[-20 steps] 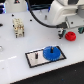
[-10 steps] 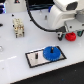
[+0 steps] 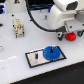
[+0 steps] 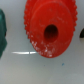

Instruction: Insert the blue gear onto the right peg, followed by the red gear

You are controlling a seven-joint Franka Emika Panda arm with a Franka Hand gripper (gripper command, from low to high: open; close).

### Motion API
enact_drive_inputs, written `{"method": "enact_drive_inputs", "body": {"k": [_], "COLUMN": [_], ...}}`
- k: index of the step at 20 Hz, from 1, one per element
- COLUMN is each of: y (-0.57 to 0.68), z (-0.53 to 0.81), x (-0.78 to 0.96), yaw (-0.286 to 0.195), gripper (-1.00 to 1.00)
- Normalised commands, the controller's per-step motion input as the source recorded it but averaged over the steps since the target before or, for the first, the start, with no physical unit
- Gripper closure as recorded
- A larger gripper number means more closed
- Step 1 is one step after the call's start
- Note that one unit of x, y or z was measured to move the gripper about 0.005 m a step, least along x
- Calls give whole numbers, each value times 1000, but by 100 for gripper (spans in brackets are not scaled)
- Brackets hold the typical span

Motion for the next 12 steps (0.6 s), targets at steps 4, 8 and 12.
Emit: {"method": "enact_drive_inputs", "body": {"k": [4,8,12], "y": [6,10,-4], "z": [-31,20,198], "x": [-25,-36,-54], "yaw": [0,0,0], "gripper": [100,100,100]}}
